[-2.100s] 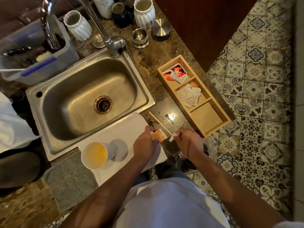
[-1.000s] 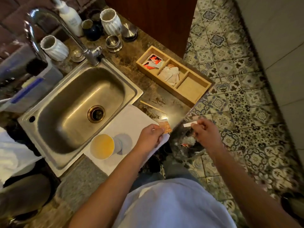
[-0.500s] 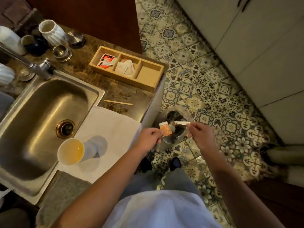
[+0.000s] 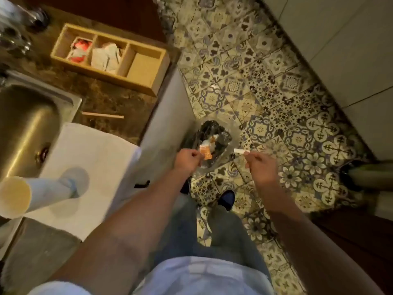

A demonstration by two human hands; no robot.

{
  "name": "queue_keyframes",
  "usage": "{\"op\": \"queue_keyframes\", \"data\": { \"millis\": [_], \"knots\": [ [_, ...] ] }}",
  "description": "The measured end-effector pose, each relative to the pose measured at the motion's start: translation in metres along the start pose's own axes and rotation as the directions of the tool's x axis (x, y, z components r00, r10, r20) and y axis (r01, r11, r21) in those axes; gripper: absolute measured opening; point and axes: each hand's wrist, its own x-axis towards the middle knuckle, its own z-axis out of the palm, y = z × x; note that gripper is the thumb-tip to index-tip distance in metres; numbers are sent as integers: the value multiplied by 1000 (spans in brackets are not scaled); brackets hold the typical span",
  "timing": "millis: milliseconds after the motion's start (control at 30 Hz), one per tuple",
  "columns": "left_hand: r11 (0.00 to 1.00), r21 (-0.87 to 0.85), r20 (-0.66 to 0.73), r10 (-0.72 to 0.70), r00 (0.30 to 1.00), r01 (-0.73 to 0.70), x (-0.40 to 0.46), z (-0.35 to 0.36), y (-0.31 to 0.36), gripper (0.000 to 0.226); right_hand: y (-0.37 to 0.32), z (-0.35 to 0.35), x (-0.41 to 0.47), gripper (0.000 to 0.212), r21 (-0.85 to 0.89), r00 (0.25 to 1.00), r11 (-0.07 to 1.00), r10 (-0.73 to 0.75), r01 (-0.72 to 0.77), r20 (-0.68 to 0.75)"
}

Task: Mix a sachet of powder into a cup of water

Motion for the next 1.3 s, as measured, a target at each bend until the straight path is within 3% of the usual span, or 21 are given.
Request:
{"op": "queue_keyframes", "data": {
  "millis": [133,200,267,367,533,767,1000,1300],
  "knots": [
    [997,41,17,-65,998,65,41,34,-16,21,30,27,37,25,-35,1000,999,7,-7,20],
    [995,30,24,-100,995,99,70,47,-29,22,48,46,61,29,-139,994,989,-42,56,100],
    [988,1,28,-152,988,152,100,57,-41,23,58,65,86,33,-228,989,973,4,31,148],
    [987,6,41,-160,986,160,145,67,-52,24,70,92,121,23,-243,993,969,63,-36,102],
    [984,18,37,-178,983,177,211,77,-80,24,103,140,165,30,-255,997,965,66,-55,37],
    [981,-29,23,-193,981,194,275,88,-95,26,112,200,223,32,-280,997,960,35,-14,69],
    [993,16,3,-120,993,120,303,96,-92,22,113,230,252,30,-293,994,956,47,-17,97],
    [979,-96,32,-175,984,178,261,78,-96,19,98,200,212,32,-309,984,951,67,-12,167]
  ]
}}
